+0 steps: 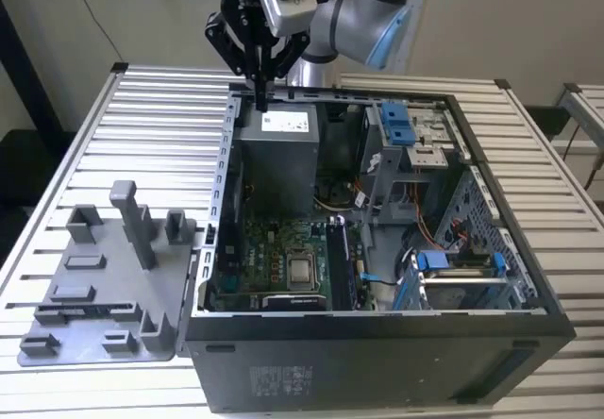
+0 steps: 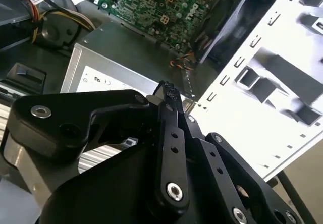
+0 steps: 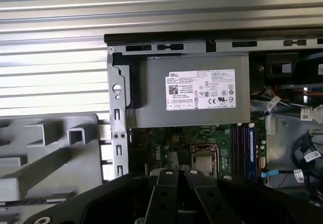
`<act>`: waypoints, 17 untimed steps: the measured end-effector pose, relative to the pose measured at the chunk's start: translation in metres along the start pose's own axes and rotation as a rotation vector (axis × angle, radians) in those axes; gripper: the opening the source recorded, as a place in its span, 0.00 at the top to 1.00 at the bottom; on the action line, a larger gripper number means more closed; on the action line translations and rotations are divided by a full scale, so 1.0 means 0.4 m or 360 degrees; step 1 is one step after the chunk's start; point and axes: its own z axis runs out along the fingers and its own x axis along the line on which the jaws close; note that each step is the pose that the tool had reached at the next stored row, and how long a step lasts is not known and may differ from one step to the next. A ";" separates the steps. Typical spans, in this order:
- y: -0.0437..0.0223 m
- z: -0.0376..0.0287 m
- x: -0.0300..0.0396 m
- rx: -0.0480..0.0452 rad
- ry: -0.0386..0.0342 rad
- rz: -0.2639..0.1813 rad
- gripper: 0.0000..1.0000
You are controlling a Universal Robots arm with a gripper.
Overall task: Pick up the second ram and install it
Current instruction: 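Reach for the second ram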
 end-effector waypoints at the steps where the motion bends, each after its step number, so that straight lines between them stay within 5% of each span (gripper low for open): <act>1: 0.000 0.000 0.004 0.0000 0.0000 0.0000 0.89; 11: -0.003 -0.001 0.045 -0.0007 0.0004 -0.0005 0.89; 17: -0.005 -0.001 0.065 -0.0012 0.0030 -0.0016 0.89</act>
